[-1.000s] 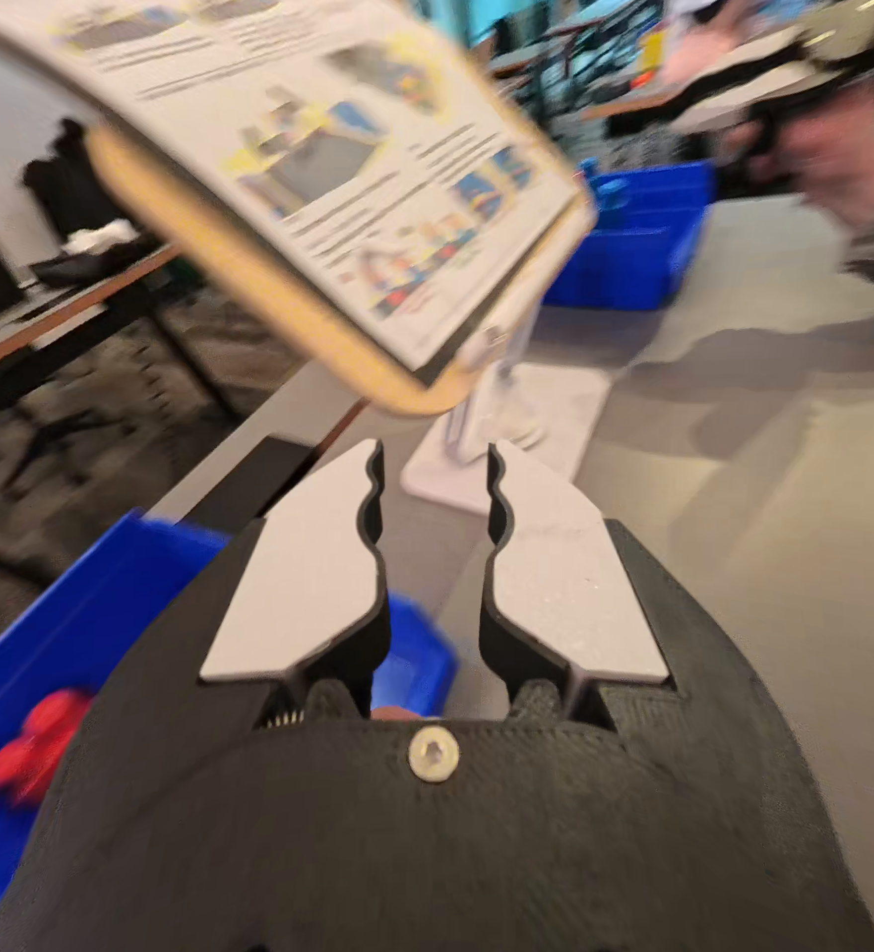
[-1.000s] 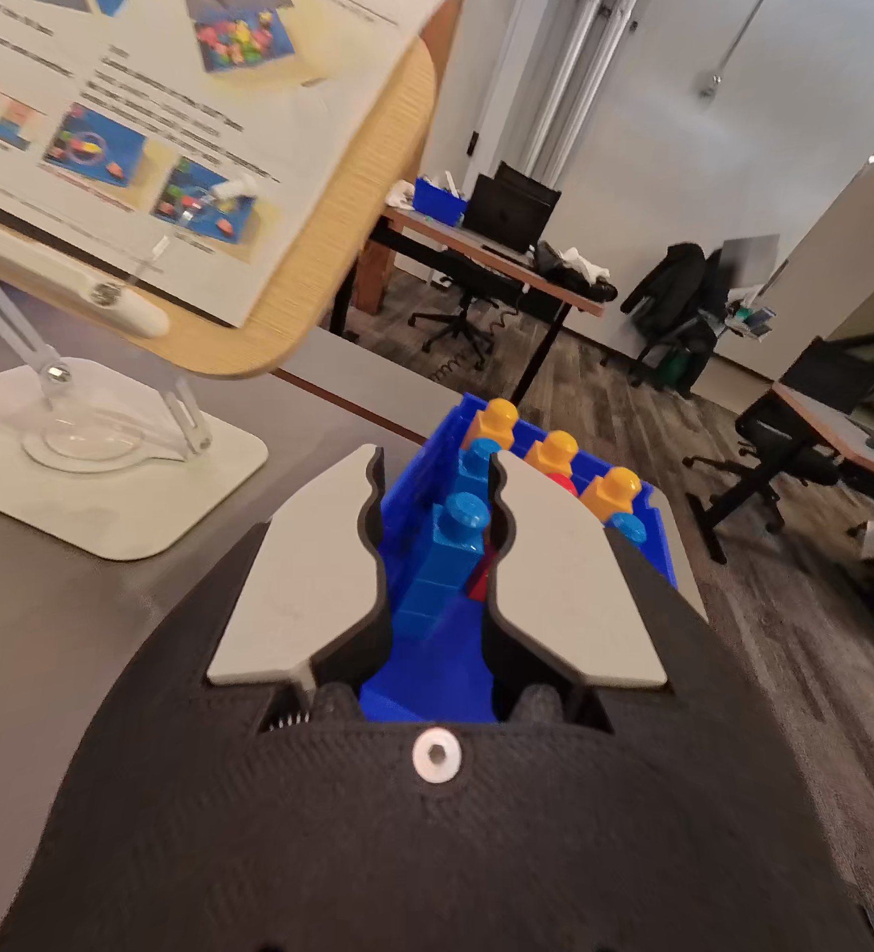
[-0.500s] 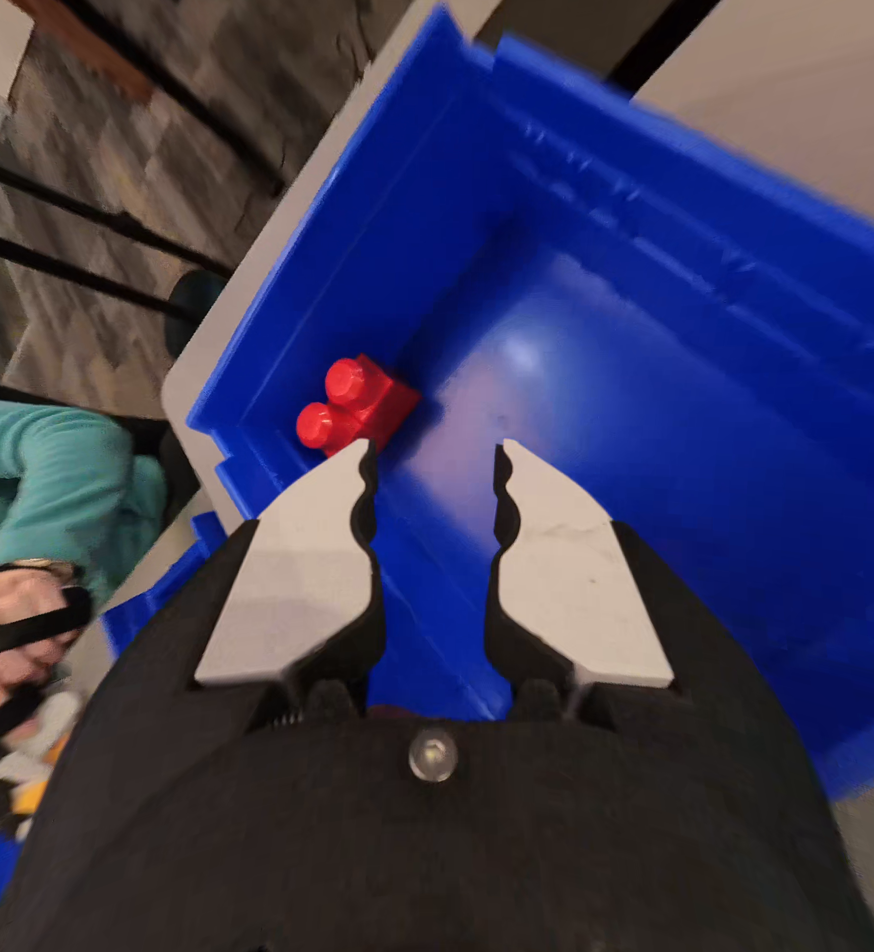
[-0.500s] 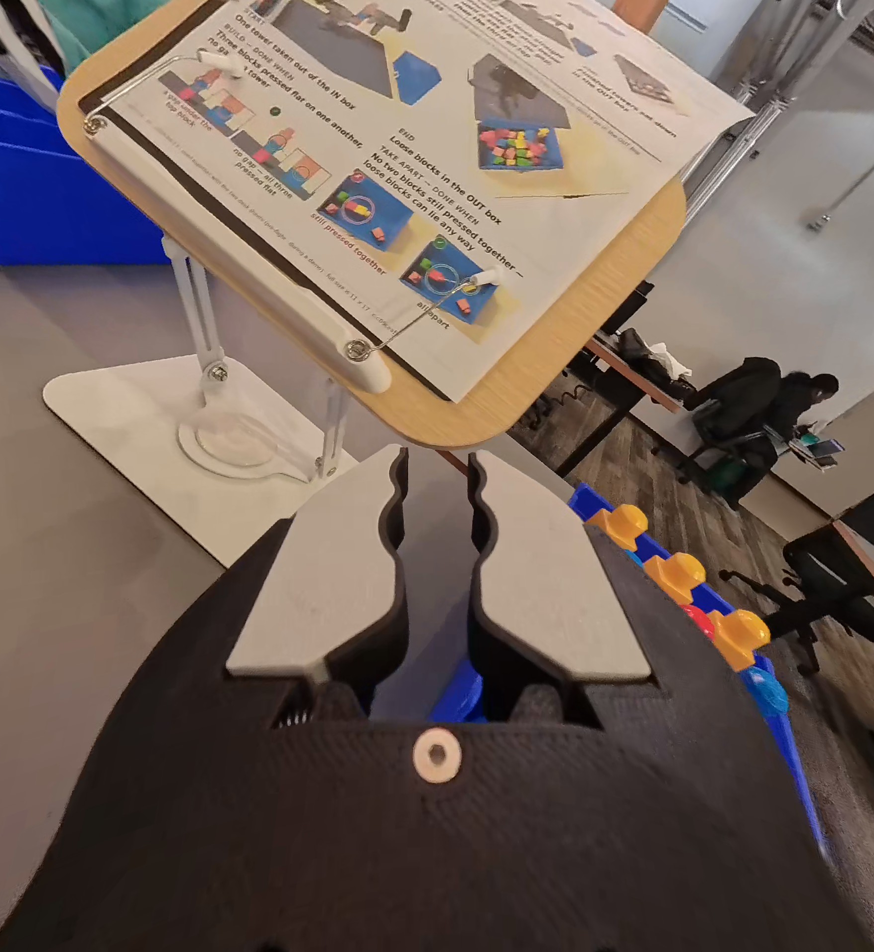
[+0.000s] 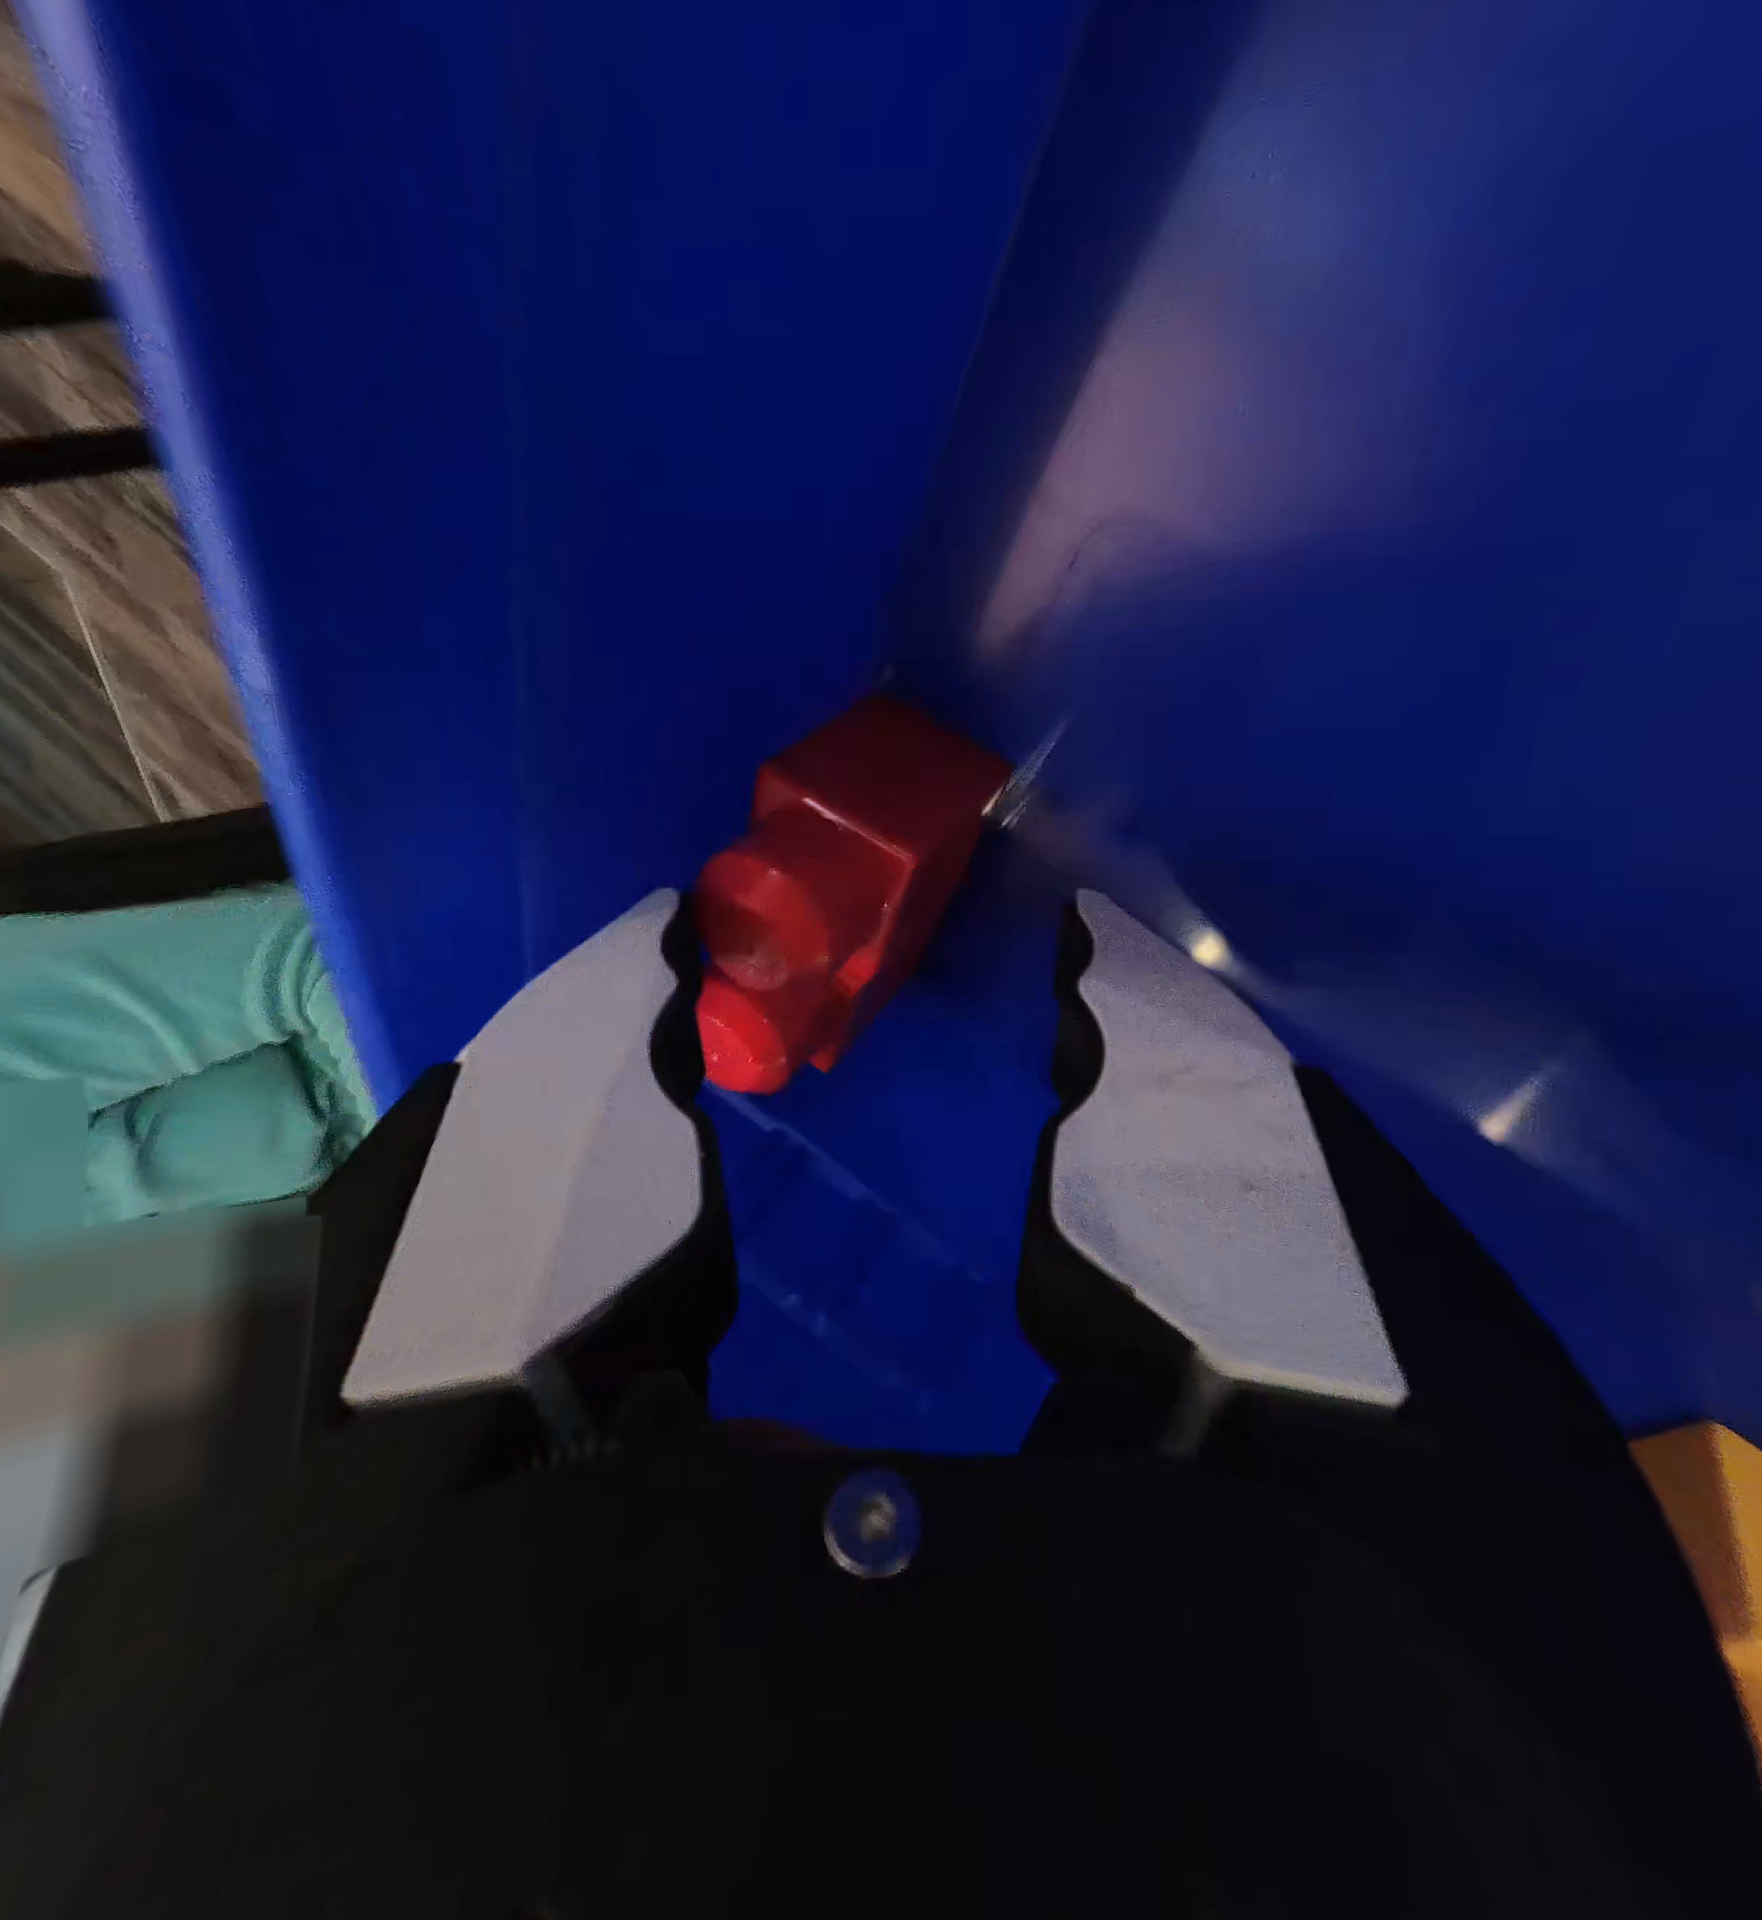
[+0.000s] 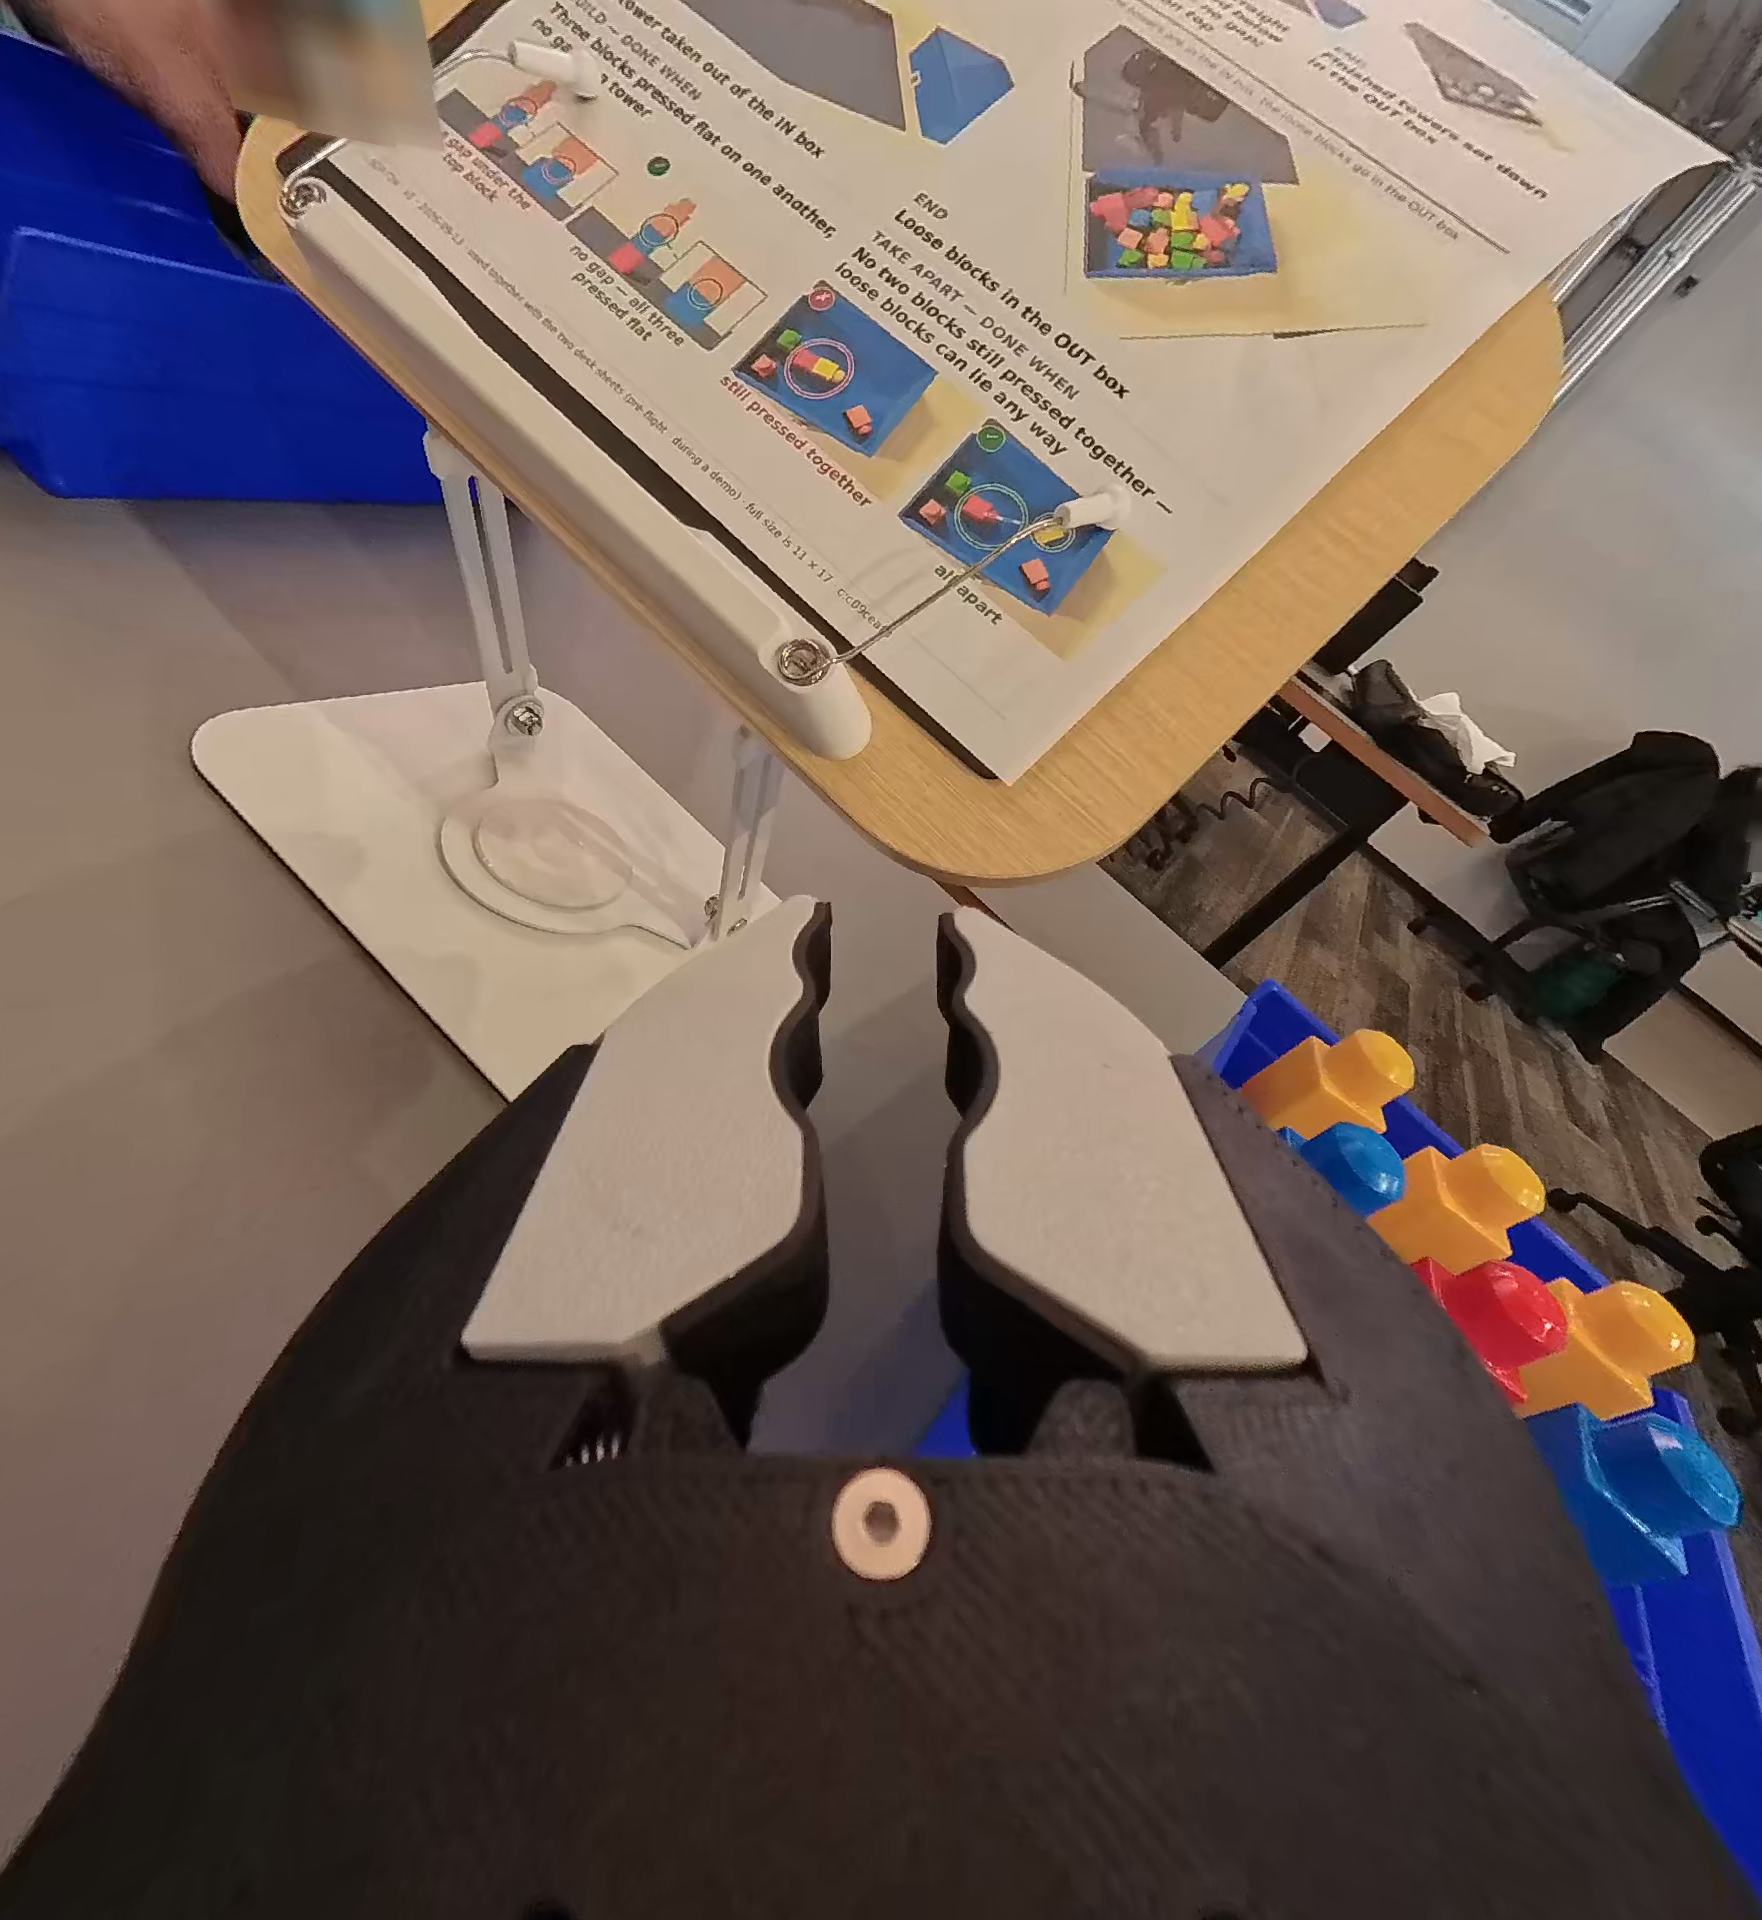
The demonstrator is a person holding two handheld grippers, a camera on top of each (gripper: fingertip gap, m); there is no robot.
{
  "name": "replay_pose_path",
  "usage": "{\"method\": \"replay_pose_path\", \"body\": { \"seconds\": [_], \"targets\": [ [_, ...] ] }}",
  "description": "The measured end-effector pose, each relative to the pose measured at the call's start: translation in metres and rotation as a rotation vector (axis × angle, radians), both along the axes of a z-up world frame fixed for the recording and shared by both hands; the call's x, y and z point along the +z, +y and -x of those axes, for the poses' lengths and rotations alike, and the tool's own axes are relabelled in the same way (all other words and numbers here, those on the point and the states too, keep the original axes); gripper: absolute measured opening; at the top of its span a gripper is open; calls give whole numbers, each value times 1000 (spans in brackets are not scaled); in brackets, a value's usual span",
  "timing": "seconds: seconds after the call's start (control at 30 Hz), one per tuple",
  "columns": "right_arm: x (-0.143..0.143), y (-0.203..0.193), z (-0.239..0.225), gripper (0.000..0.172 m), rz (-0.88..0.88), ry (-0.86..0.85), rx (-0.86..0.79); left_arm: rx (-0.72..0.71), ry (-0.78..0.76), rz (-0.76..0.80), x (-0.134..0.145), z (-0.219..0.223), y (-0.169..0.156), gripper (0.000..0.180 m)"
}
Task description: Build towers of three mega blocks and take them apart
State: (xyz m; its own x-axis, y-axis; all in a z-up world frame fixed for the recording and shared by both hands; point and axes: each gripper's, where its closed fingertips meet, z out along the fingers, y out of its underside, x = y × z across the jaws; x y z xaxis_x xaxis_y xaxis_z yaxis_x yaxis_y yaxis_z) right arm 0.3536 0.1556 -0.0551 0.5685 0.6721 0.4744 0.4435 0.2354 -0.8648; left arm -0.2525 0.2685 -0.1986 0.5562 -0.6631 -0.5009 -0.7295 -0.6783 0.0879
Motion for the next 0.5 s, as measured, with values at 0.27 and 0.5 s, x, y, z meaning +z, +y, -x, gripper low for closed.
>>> {"method": "replay_pose_path", "body": {
  "seconds": [0.27,0.5],
  "targets": [
    [0,0,-2,19,12,9,14,-36,-155,137,0,-39,-41,38],
    [0,-2,0,18,13,7,26,-155,-218,173,-8,-65,-62,59]
  ]
}}
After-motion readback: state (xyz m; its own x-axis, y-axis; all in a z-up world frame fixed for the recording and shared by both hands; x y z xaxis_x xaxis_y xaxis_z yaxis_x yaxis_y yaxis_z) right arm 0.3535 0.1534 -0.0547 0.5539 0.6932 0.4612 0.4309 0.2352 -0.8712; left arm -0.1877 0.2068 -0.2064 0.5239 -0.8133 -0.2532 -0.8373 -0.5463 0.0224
